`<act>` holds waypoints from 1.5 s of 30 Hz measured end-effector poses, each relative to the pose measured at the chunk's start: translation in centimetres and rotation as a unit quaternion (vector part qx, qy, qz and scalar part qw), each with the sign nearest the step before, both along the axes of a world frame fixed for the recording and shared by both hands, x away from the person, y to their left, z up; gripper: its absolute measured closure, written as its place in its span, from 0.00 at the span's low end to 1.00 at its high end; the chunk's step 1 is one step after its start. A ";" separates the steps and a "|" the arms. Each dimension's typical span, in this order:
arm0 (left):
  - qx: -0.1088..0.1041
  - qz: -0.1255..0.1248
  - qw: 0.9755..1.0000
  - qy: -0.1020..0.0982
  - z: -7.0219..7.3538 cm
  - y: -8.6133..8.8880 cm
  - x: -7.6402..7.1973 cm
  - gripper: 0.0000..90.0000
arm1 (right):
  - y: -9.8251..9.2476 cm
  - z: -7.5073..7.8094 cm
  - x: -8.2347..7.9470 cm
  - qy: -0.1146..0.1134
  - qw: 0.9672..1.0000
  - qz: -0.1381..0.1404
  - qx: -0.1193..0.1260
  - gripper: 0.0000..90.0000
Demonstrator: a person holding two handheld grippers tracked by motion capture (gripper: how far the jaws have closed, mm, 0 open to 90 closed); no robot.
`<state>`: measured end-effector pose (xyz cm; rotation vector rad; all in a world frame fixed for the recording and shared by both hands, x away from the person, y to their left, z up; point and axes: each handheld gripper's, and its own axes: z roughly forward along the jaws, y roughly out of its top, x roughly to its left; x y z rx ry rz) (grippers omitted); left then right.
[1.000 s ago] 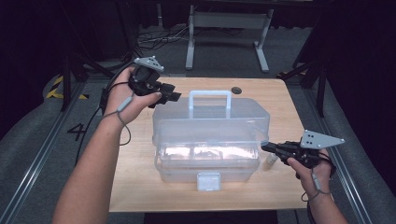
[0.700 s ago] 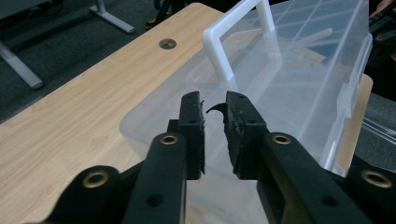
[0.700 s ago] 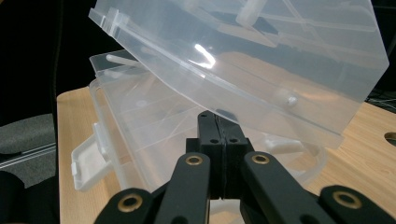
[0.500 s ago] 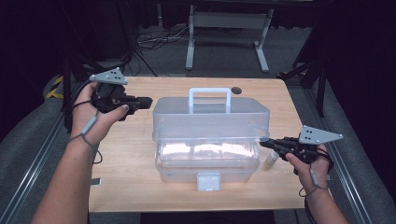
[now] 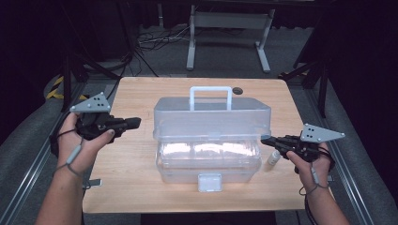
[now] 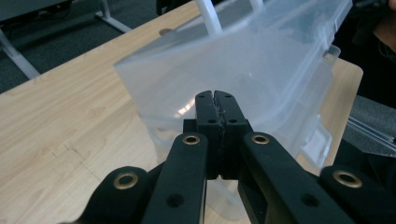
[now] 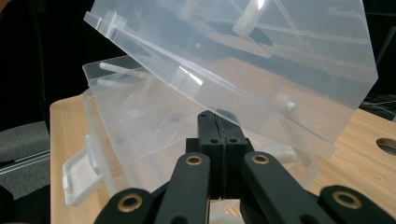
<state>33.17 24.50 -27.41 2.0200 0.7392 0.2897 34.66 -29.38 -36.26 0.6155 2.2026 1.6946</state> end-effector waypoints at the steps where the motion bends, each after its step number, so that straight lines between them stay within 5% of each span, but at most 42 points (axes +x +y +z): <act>1: -0.004 -0.004 1.000 0.003 -0.6 0.0 -0.3 1.00 | 0.0 0.0 0.0 0.000 1.000 -0.001 0.001 1.00; 11: -0.035 -0.019 0.999 0.004 -4.3 -1.0 -1.6 1.00 | 0.1 0.2 0.0 0.002 1.000 -0.011 0.003 1.00; 26: -0.048 -0.020 0.999 0.002 -6.1 -4.1 -1.4 1.00 | 0.1 0.2 0.0 0.004 1.000 -0.013 0.006 1.00; 34: -0.059 0.009 0.998 0.000 -7.3 -5.0 -0.3 1.00 | 0.1 0.2 0.1 0.002 1.000 -0.011 0.008 1.00; 45: -0.043 0.019 0.999 -0.025 -7.5 -5.6 0.0 1.00 | 0.3 0.2 0.1 0.006 1.000 -0.009 0.003 1.00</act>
